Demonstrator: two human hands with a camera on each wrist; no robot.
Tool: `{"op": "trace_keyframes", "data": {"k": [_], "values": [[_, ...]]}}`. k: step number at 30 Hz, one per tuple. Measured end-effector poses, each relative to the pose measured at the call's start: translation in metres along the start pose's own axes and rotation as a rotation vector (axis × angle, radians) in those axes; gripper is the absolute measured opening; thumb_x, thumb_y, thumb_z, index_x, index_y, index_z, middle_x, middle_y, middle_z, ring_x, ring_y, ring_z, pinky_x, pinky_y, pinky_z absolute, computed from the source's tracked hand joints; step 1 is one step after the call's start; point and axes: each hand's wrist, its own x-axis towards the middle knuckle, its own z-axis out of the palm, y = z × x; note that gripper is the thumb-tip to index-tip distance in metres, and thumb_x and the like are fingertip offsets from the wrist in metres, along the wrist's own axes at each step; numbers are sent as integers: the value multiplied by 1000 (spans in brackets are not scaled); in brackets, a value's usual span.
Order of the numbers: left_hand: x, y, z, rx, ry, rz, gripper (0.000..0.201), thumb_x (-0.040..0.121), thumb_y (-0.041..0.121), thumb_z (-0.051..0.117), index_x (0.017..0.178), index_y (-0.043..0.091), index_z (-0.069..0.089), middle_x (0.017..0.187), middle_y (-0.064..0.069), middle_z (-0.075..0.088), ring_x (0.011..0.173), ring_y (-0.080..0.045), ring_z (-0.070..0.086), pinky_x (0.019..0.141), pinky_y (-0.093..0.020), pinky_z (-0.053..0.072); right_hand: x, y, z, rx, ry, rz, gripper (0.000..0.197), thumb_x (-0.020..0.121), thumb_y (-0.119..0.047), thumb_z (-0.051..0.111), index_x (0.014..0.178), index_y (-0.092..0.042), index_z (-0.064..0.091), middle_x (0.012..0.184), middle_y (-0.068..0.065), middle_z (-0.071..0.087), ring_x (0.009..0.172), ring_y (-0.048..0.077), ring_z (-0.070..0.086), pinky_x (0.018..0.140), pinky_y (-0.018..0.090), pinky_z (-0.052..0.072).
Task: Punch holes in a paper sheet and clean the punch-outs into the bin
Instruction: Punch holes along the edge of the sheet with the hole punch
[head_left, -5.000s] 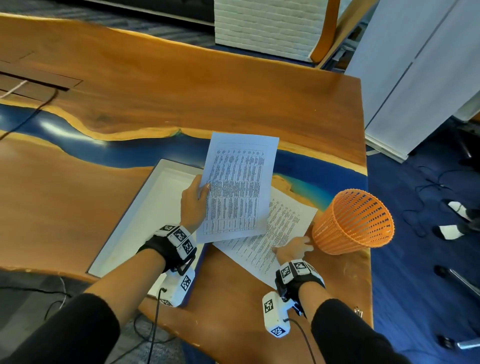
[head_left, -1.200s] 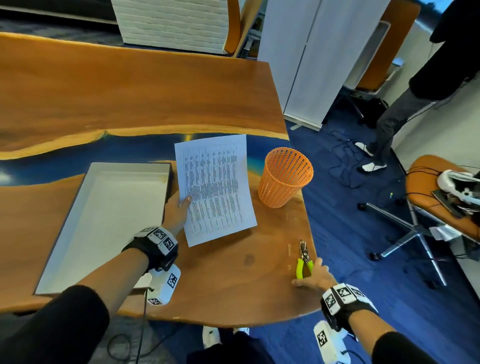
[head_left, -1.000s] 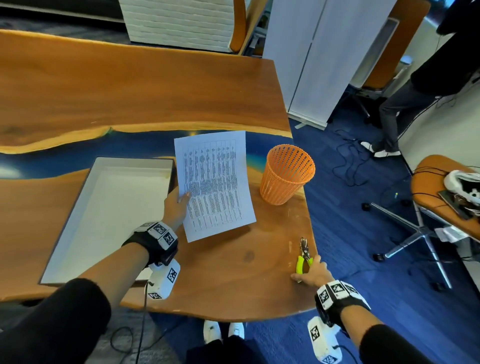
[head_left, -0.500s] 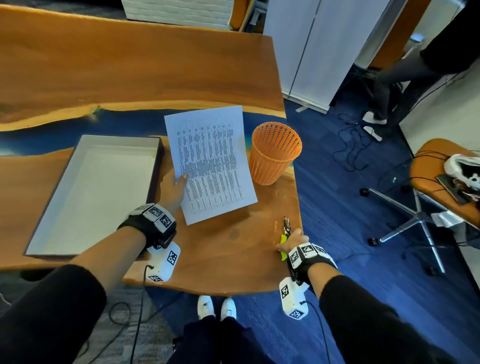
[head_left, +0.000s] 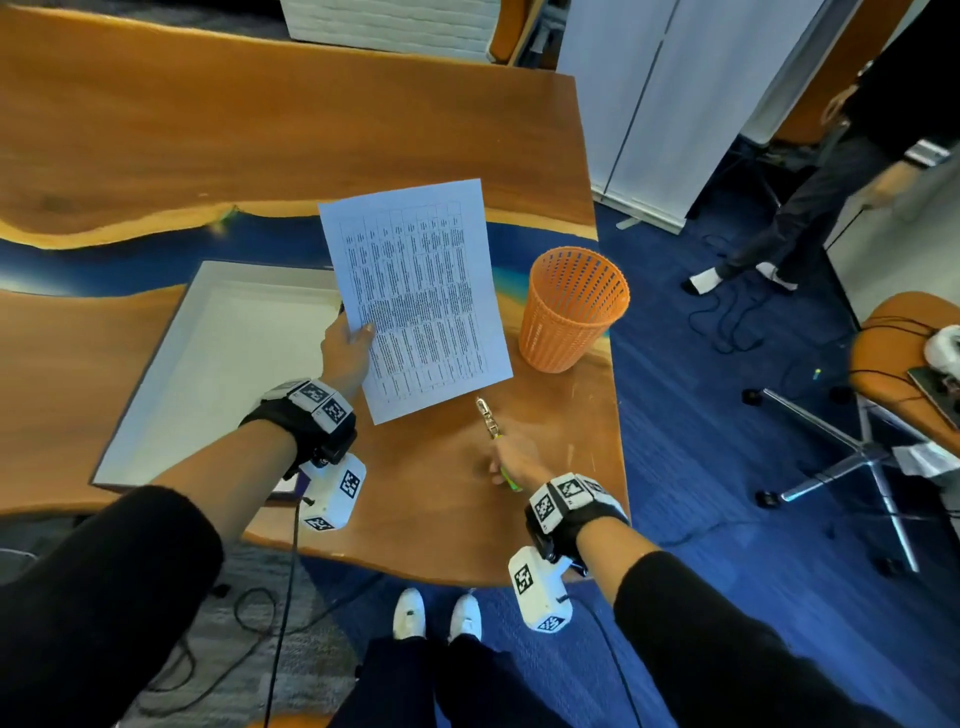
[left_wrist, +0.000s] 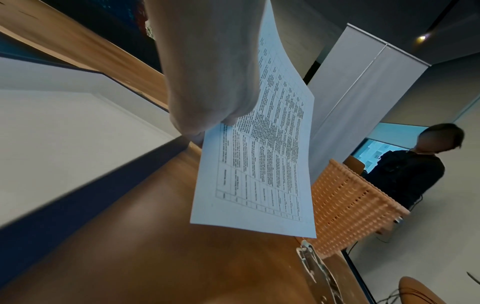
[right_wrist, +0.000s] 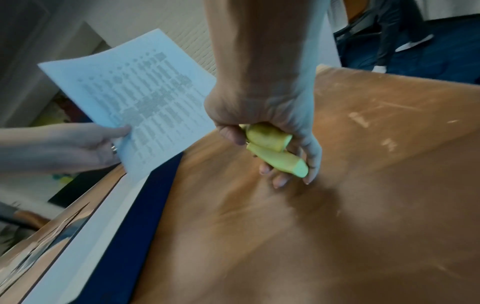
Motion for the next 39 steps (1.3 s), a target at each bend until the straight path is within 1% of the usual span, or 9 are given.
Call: {"op": "trace_keyframes", "data": {"k": [4, 7, 11, 14, 16, 20, 26, 32, 39], "values": [[18, 2, -9, -27, 25, -35, 32, 99, 10, 46, 128, 0, 51, 120, -18, 60, 105, -24, 56, 97, -45, 48, -1, -23, 29, 14, -61, -101, 27, 86, -11, 43, 63, -25, 43, 62, 1, 52, 32, 3, 50, 30, 11, 31], [28, 3, -17, -78, 28, -38, 32, 98, 10, 47, 129, 1, 52, 125, -19, 60, 114, -33, 58, 98, -49, 48, -3, -37, 46, 72, -120, -128, 21, 81, -11, 49, 63, -21, 48, 58, 3, 53, 37, 14, 51, 39, 18, 35], [39, 4, -27, -110, 1, -32, 31, 98, 10, 48, 127, 2, 53, 126, -22, 59, 116, -36, 58, 98, -53, 48, 2, -46, 65, 157, -200, -173, 8, 74, -12, 56, 68, -17, 53, 56, 6, 55, 36, 18, 52, 45, 24, 41], [43, 7, -32, -124, -1, -49, 33, 98, 10, 47, 130, 2, 51, 128, -20, 58, 114, -31, 58, 98, -47, 48, 5, -54, 73, 224, -236, -157, 12, 59, -12, 51, 70, -12, 52, 56, 10, 55, 39, 22, 52, 44, 20, 44], [46, 7, -35, -139, 2, -59, 34, 98, 10, 46, 131, 1, 50, 129, -20, 58, 111, -26, 58, 97, -45, 48, 7, -59, 78, 236, -256, -159, 13, 58, -11, 49, 70, -12, 52, 57, 11, 55, 40, 22, 52, 46, 21, 44], [52, 5, -41, -161, 4, -77, 34, 98, 12, 47, 131, 4, 51, 129, -17, 59, 117, -32, 58, 98, -47, 48, 14, -61, 88, 192, -258, -156, 13, 55, -11, 48, 67, -12, 50, 57, 11, 54, 40, 22, 50, 51, 26, 41], [58, -1, -45, -175, 9, -94, 36, 98, 12, 47, 134, 3, 49, 130, -17, 58, 115, -28, 58, 93, -39, 49, 18, -69, 98, 160, -284, -167, 14, 51, -9, 47, 64, -11, 51, 57, 11, 56, 43, 24, 52, 50, 24, 43], [60, -9, -46, -177, 1, -88, 34, 98, 11, 46, 131, 2, 50, 128, -20, 59, 110, -29, 59, 92, -41, 50, 16, -75, 107, 99, -273, -210, 9, 55, -10, 47, 63, -14, 50, 59, 11, 57, 44, 25, 54, 51, 26, 42], [62, -13, -47, -186, -29, -77, 34, 98, 11, 46, 130, 1, 50, 127, -20, 59, 113, -34, 60, 95, -48, 50, 13, -77, 112, 80, -235, -221, 15, 78, -6, 45, 64, -14, 48, 56, 10, 51, 40, 21, 45, 50, 29, 40]]}}
